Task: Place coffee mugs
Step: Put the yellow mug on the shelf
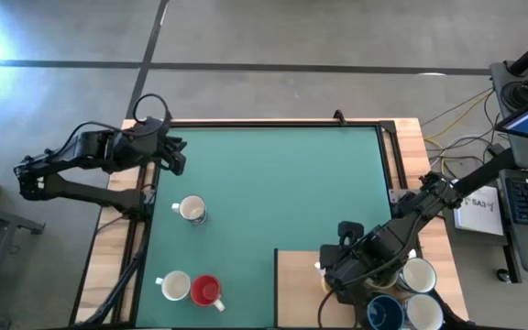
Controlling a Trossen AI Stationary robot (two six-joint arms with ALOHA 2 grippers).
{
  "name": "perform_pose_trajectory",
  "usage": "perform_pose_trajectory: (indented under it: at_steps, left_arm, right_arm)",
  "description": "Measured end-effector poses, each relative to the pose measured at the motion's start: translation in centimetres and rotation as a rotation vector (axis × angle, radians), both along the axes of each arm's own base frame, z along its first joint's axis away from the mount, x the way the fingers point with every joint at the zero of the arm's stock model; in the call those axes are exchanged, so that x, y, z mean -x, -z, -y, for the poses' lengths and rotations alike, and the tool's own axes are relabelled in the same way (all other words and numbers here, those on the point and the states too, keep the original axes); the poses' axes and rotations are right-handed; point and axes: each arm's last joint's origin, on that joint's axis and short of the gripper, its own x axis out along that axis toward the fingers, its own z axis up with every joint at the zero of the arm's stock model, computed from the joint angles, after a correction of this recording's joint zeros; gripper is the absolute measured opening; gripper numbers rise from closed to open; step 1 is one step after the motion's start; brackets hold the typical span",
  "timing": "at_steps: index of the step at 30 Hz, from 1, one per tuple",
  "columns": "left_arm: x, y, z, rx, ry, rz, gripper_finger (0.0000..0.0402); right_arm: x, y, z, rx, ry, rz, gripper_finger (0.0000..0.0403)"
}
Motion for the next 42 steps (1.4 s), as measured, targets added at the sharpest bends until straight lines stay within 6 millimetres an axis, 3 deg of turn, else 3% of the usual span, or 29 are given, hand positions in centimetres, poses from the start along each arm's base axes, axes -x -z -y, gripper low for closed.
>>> perform_pose_trajectory:
  at_steps: [22,42]
  left_arm:
    - [0.0,0.0,0.0,0.007,-0.008,0.009,0.0071]
    - [0.0,0.0,0.0,0.01,-0.022,0.018,0.0071]
  right_arm:
    - [0.4,-0.3,-2.7,-0.136,-0.049,0.073,0.0018]
    - [0.5,0.3,-3.7,-0.125,-0.076,0.064,0.0018]
